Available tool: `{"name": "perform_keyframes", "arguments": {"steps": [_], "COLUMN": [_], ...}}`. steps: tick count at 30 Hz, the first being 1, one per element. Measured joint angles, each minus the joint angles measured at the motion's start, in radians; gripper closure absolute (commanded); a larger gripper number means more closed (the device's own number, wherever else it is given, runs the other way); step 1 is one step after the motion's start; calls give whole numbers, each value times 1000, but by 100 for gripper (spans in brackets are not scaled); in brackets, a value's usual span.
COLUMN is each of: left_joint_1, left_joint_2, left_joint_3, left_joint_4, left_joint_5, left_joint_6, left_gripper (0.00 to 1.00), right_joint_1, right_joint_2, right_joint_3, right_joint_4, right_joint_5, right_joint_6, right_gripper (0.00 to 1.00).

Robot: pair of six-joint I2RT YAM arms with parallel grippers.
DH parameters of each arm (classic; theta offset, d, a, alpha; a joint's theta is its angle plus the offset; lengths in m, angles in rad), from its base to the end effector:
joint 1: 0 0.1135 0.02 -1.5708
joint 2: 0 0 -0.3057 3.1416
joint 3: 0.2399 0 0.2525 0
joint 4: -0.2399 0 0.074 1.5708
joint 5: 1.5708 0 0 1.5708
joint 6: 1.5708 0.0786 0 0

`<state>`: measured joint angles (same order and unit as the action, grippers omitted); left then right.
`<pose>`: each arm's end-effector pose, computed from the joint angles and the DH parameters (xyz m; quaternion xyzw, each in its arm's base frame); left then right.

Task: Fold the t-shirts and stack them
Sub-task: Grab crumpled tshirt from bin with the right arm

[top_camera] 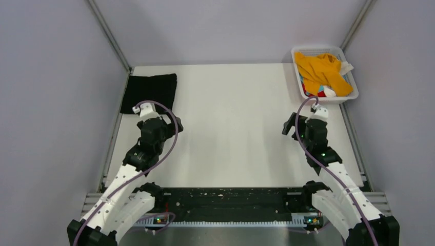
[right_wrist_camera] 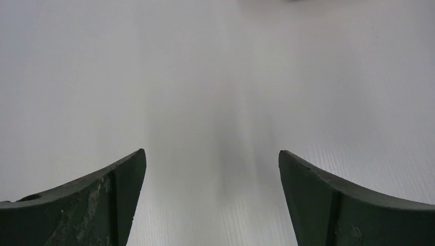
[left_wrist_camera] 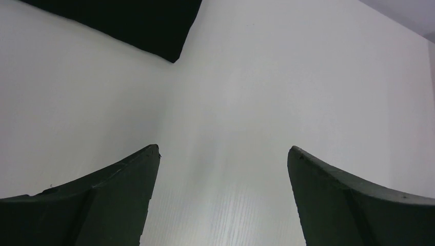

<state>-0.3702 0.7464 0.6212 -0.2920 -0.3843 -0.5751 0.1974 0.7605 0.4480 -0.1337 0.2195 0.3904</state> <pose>0.1791 -0.0379 0.2905 -0.1877 0.8078 -0.1012 0.5495 0.1861 0.0198 0.2409 0.1392 0.8314 0.0648 0.5340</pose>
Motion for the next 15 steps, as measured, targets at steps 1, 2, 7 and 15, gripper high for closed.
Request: {"name": "perform_keyframes", "arguments": {"steps": [1, 2, 7, 15], "left_joint_1": [0, 0, 0, 2], "left_joint_2": [-3, -1, 89, 338], "left_joint_3": [-3, -4, 24, 145], "left_joint_4": [3, 11, 81, 126], "left_joint_5": [-6, -11, -13, -9], "left_joint_6": [3, 6, 29, 81], "left_gripper": [1, 1, 1, 1], "right_joint_1": [0, 0, 0, -121], "right_joint_2": [3, 6, 48, 485], "right_joint_3": [0, 1, 51, 585], "right_joint_4": [0, 2, 52, 64], "right_joint_5": [0, 4, 64, 170], "right_joint_6": [-2, -3, -16, -51], "right_gripper": [1, 1, 1, 3]}}
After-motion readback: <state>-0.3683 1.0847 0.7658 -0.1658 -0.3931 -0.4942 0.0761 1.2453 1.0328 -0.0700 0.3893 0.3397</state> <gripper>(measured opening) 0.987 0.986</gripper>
